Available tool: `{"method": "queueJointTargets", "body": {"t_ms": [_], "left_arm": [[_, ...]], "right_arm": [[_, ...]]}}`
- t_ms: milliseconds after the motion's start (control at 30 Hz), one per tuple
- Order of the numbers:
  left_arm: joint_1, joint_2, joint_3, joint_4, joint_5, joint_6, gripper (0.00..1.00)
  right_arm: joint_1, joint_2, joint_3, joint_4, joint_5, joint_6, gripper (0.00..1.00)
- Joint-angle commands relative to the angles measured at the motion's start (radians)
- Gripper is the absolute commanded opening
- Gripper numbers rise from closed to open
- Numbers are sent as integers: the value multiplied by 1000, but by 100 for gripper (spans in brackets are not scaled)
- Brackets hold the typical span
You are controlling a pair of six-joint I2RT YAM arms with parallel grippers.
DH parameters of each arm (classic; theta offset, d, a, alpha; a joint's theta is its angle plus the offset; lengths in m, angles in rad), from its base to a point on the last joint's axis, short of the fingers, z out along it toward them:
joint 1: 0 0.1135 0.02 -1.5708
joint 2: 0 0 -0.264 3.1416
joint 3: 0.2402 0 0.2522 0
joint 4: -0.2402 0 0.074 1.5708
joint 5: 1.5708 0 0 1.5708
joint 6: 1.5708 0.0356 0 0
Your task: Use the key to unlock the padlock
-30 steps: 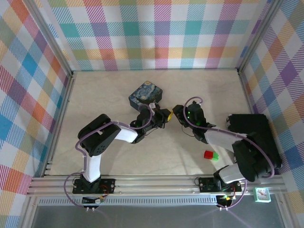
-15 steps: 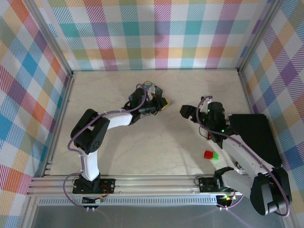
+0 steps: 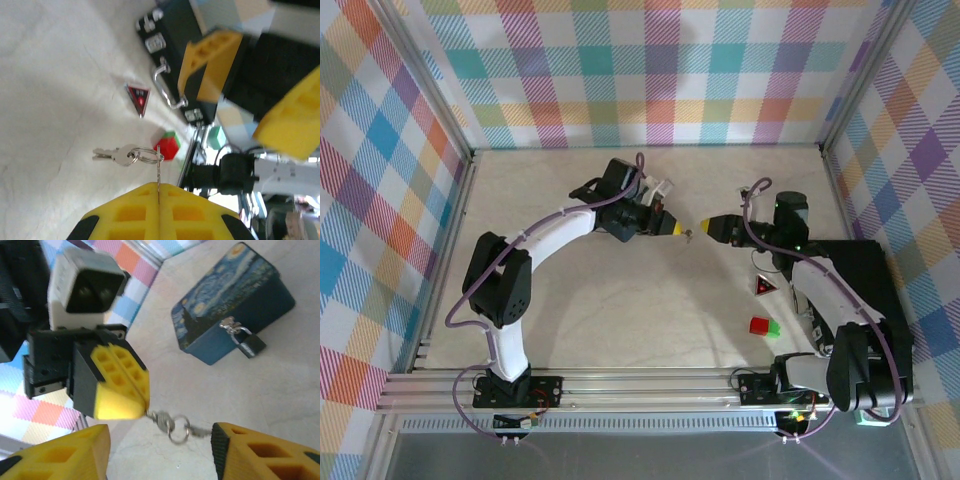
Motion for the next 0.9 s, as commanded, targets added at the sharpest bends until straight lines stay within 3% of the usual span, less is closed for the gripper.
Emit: {"method": "queueJointTargets", "body": {"t_ms": [0,300,467,867], "left_arm": [[8,-30,28,-224,80,209,0],[8,-70,17,-220,113,244,0],[8,-88,-14,-154,126,208,0],[7,-86,-16,-166,127,211,0]], "right_arm": [[-3,39,18,121,-164,37,50],[78,70,-28,143,-188,19,43],[82,102,-64,214,-207,64,40],[112,78,-85,275,-211,119,33]]}}
